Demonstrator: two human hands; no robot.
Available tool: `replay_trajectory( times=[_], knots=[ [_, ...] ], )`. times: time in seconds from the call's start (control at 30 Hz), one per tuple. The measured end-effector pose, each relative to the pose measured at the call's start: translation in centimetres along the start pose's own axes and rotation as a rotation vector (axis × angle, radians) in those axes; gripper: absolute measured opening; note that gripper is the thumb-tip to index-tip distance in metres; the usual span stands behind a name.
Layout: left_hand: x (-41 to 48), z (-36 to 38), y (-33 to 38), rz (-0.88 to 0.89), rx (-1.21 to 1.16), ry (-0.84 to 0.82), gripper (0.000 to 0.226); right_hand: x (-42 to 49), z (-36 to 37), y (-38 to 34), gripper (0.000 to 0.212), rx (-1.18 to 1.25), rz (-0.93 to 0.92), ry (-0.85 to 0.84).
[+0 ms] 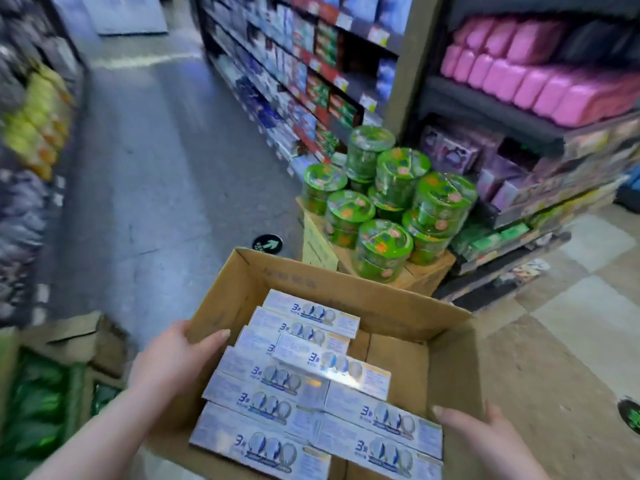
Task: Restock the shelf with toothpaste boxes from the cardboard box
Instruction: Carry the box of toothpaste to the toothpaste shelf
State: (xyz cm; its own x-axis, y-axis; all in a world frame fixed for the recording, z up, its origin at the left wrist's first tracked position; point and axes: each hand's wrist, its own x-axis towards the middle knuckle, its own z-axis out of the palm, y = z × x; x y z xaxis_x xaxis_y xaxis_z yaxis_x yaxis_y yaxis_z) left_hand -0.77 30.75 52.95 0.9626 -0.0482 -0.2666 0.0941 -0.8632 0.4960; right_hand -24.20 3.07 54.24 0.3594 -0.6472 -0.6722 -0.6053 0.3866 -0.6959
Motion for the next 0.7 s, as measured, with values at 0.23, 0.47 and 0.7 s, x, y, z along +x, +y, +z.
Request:
replay_trajectory(
  times=[0.23,0.47,0.7],
  knots=[
    [9.0,-10.9,-6.4,-0.096,-0.081,0.116,0.049,-0.6,14.2,-8.5,0.062,-0.095,-0.094,-0.122],
    [20.2,-21.6,-10.7,-0.099,0.03,0.19,0.056,-0.4,28.9,-16.2,0.033,-0.086,-0.145,-0.175],
    [29.9,-28.1,-12.5,-0.098,0.048,0.235,0.068,0.3,39.4,-23.7,0.054,-0.142,-0.181,-0.225]
  ],
)
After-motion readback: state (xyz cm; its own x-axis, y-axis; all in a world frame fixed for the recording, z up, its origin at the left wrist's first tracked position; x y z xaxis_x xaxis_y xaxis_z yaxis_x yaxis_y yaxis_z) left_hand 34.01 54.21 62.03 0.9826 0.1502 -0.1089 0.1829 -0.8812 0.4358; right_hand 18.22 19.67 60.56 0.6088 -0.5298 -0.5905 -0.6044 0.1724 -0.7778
